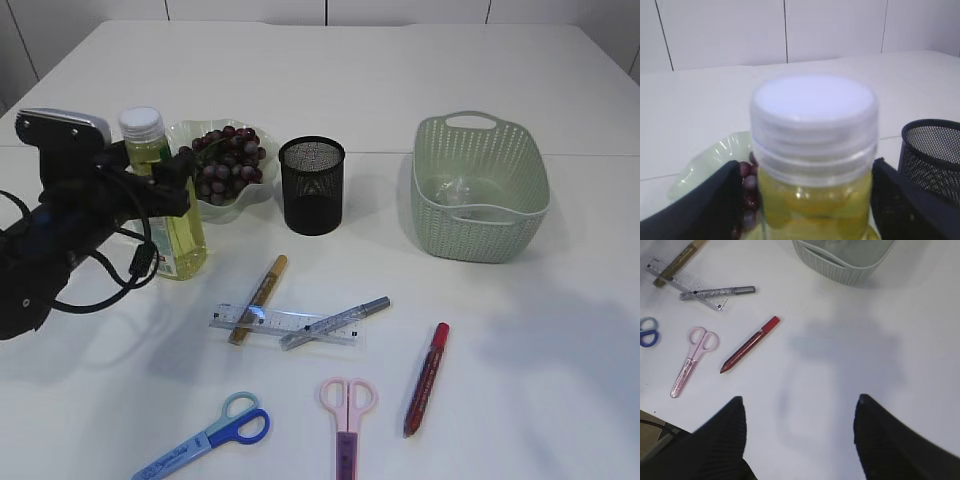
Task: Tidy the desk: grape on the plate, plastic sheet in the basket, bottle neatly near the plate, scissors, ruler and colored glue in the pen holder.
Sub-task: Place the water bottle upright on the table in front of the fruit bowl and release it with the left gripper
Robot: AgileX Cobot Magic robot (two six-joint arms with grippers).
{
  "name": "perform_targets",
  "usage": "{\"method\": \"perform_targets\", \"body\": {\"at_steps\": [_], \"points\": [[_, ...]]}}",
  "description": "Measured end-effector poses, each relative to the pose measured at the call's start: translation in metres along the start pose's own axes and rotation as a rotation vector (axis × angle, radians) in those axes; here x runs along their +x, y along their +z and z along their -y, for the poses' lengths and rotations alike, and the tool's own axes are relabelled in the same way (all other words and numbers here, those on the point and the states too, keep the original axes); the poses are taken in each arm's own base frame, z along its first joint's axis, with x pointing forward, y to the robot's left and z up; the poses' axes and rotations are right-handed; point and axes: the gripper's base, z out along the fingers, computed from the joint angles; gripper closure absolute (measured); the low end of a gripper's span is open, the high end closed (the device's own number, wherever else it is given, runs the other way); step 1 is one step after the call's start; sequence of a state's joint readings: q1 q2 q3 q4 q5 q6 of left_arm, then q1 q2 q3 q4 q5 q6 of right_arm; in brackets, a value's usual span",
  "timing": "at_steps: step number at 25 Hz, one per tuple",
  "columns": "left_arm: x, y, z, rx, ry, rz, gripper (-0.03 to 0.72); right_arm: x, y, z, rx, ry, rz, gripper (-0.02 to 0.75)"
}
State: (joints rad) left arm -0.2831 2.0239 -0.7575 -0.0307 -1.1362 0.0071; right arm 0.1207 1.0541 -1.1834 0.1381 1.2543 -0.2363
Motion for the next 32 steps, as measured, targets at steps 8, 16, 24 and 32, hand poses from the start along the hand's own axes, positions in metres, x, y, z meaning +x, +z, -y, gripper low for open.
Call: {"method": "perform_targets", "body": {"at_steps": [8, 16, 24, 32], "points": [[-0.02, -0.014, 0.0, 0.005, 0.004, 0.038, 0.106, 0.0, 0.0, -0.001, -0.013, 0.004, 0.003, 0.213], [-0.045, -0.025, 0.006, 0.069, 0.035, 0.101, 0.106, 0.0, 0.0, -0.001, -0.015, 0.003, 0.004, 0.213], [-0.076, -0.033, 0.006, 0.067, 0.036, 0.184, 0.106, 0.0, 0.0, -0.001, -0.015, 0.003, 0.004, 0.213], [-0.121, -0.056, 0.005, 0.061, 0.045, 0.152, 0.106, 0.0, 0.0, -0.001, -0.015, 0.032, 0.003, 0.231]]}}
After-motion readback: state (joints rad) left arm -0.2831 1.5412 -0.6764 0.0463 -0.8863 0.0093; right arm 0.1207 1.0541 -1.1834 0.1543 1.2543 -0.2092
